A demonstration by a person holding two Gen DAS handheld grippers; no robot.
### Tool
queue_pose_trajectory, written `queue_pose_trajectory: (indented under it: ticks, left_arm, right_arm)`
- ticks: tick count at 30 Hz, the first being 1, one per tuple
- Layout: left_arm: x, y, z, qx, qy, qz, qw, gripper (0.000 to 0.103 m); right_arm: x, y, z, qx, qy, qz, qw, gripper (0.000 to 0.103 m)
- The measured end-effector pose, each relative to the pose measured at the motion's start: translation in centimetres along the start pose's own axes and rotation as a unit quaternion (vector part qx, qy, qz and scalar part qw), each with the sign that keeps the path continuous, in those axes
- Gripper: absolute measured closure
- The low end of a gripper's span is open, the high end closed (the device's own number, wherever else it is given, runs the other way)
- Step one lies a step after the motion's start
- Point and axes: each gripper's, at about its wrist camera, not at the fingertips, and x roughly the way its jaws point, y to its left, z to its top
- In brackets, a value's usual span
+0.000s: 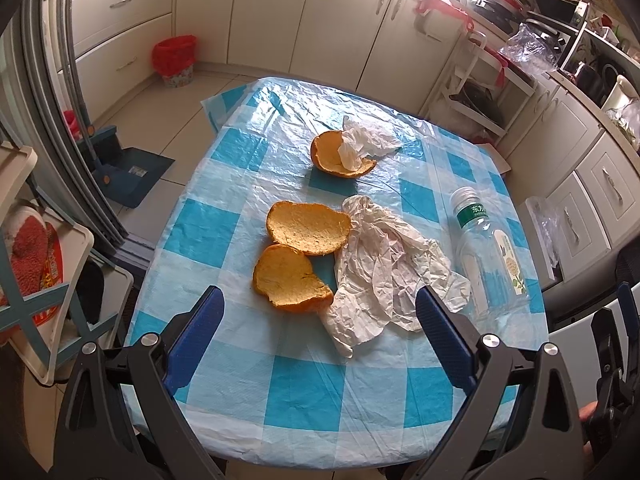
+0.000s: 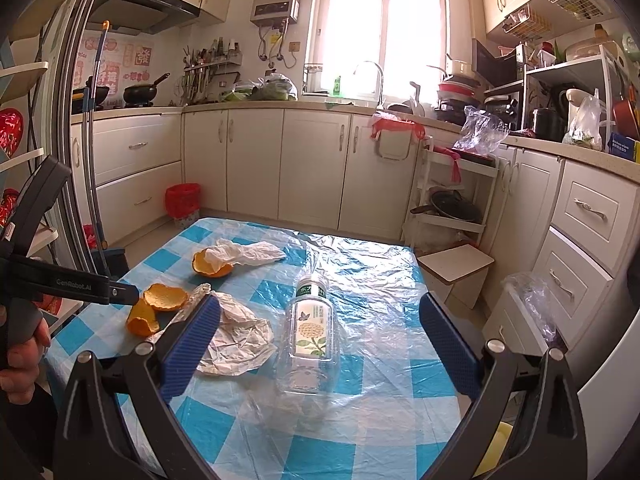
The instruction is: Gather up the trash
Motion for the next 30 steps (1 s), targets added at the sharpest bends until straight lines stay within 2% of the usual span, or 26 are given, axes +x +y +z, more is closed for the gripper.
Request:
queue_pose_trajectory:
  ticks: [6,10,12,15,20,30]
  left_arm:
    - [-0.2,0.4,-0.1,0.003,-0.007,0.009,0.9999,0.011]
    - [-0.3,1.8,-0.2,0.004,-0.008,0.022,0.9997,0.011]
    - [-0.4,2.5,-0.2,0.003,-0.008,0.027,0.9996,0.011]
    - [-0.4,3.2,-0.2,0.001,-0.006,0.032,0.9995,0.011]
    - [0.2,3.3,-0.1,0.002,0.001,0.035,0.9994,0.011]
    - [2.4,0.6,-0.4,0.052,0.019,0.049,0.9973,0.011]
  right_arm:
    - [-0.1,0.5,0.3,0.004,-0.009,0.021,1.0,0.008]
    - [0.2,2.6,0.2,-0.012,0.0,0.079,0.997,0.008]
    - [1.0,4.0,-0.3,-0.022,0.028,0.123,0.992,0.008]
    - [2.2,6.1,-1.5,-0.052,0.065,0.144,0.986,0.008]
    - [4.2,7.2,-3.2,-0.074,0.113,0.141,0.981,0.008]
    - [4.2,5.6,-3.4,-0.054,0.124,0.141,0.981,0.008]
